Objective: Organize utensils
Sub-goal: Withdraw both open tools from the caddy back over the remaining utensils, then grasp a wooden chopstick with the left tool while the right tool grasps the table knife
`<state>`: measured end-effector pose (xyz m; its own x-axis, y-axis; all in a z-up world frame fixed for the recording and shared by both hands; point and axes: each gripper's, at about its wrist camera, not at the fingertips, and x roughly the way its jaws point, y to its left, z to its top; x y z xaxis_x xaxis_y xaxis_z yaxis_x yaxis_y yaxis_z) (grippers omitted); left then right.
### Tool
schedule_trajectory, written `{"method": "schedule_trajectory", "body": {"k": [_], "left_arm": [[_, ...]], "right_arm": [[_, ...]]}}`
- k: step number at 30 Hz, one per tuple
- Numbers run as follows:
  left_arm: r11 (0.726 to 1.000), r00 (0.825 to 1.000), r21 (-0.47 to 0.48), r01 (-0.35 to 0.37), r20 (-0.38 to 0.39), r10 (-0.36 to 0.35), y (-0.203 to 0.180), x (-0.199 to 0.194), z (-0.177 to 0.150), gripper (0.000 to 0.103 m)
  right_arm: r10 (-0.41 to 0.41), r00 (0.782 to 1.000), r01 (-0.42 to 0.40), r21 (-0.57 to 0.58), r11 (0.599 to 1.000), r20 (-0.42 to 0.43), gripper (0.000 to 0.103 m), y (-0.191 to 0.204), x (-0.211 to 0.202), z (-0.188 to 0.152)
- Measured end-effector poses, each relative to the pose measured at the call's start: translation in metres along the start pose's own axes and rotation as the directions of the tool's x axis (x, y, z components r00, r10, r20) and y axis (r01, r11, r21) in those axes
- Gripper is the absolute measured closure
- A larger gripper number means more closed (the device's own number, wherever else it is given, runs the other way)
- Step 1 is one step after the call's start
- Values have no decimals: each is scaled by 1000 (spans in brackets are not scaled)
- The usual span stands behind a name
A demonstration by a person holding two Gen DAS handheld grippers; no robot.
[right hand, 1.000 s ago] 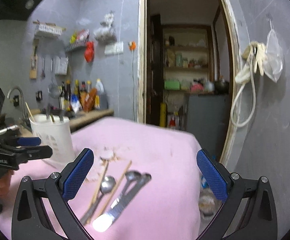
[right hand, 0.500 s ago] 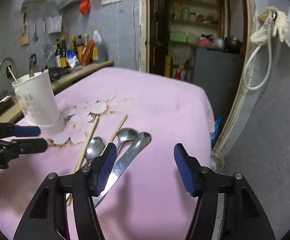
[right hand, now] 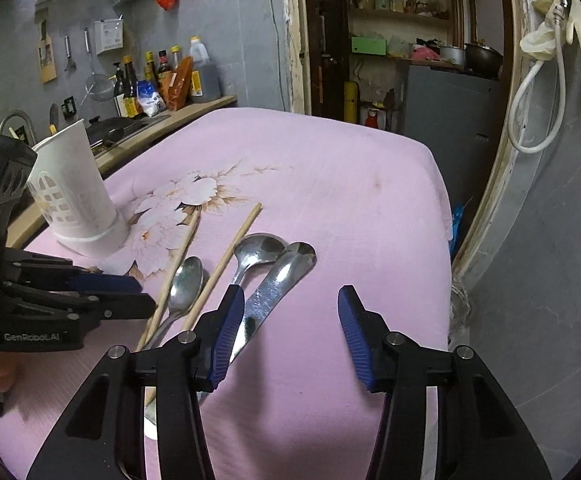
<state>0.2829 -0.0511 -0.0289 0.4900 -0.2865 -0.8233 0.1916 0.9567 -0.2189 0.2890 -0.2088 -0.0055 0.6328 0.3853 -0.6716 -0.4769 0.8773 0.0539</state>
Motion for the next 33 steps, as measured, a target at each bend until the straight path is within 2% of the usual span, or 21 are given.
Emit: {"method": "schedule_trajectory", "body": {"k": [9,15,18,23,25,27,31,33], "left_arm": [[1000,1000,10,-8,-5,8,2,1,-2,80],[1000,1000,-2,-12,-8,12,0,6,3,80],[1000,1000,-10,-14,-9,14,3,3,0,80],[1000,999,-6,-29,-15,29,-1,4,-1,82],[1000,1000,-7,-23,-18,23,-3,6,2,82],[1000,1000,-26,6,-21,-6,-1,6,3,82],[994,996,-63,86,-11,-87,4,3,1,82],[995,996,-51,90,-5,-90,2,2,0,82]], "right_arm": [[20,999,-20,3,1000,-45,56,-4,11,1],[-39,996,31,-113,993,-75,56,13,22,8],[-42,993,27,-131,991,-110,56,15,33,10],[-54,992,35,-164,986,-117,56,19,35,10],[-47,992,26,-180,983,-114,61,18,30,5],[-48,993,26,-204,979,-105,70,19,23,-1],[-55,994,32,-235,971,-93,78,19,7,-14],[-57,995,35,-241,970,-86,79,19,2,-21]]}}
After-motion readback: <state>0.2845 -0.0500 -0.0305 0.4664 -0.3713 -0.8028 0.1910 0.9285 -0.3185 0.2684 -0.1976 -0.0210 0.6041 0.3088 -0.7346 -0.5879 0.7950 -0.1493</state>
